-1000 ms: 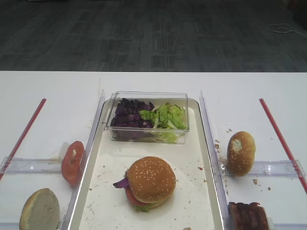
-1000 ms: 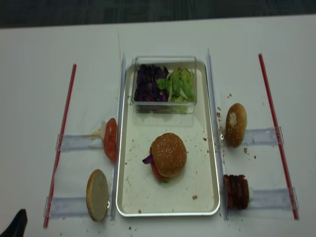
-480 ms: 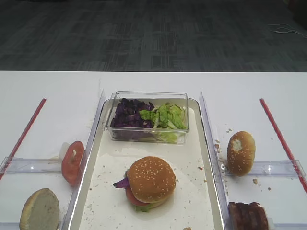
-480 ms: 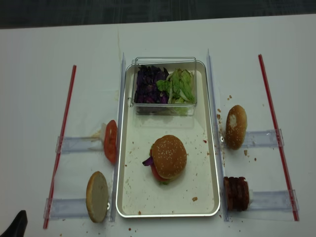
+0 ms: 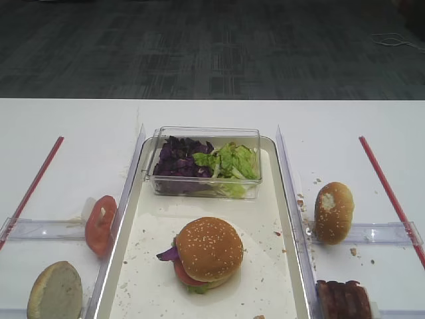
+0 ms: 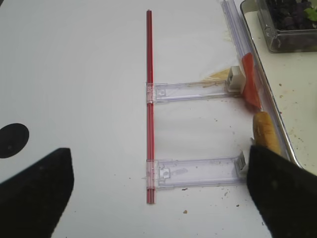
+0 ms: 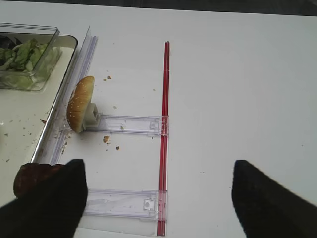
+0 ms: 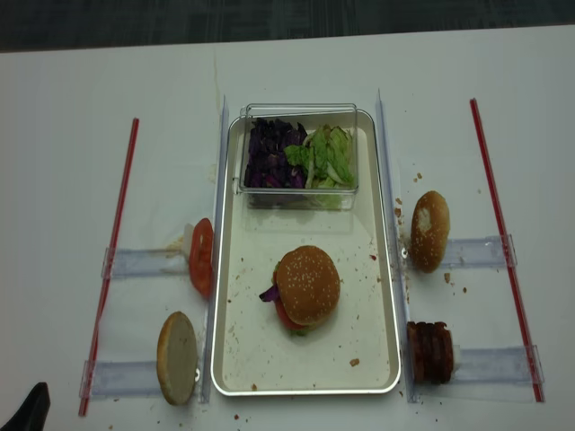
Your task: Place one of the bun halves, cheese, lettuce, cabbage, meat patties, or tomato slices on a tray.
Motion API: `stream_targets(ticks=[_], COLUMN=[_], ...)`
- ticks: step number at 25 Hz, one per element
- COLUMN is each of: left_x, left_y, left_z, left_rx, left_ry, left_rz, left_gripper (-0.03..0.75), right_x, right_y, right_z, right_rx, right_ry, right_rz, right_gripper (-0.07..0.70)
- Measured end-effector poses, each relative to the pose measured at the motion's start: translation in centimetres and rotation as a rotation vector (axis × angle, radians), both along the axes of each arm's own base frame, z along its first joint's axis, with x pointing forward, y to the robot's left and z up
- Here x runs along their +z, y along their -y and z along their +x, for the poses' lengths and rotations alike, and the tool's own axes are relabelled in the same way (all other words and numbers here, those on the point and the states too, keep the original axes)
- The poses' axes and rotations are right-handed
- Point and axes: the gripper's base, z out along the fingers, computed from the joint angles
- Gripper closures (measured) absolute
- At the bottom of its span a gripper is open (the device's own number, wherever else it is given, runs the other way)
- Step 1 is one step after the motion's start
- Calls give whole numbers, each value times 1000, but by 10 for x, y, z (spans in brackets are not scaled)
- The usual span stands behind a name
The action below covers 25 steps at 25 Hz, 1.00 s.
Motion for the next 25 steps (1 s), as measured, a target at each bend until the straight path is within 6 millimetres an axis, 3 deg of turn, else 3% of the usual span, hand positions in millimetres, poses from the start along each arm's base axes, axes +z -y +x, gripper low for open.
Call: stream_targets(ticks=[25], left_x=[0], left_y=[0], left_z=[0], left_rx=[0], left_ry=[0], left_rz=[0], left_gripper=[30], right_x=[0], right_y=[0], right_z=[0], right_rx=[0], right_ry=[-1], right_rz=[0], right_gripper=[6])
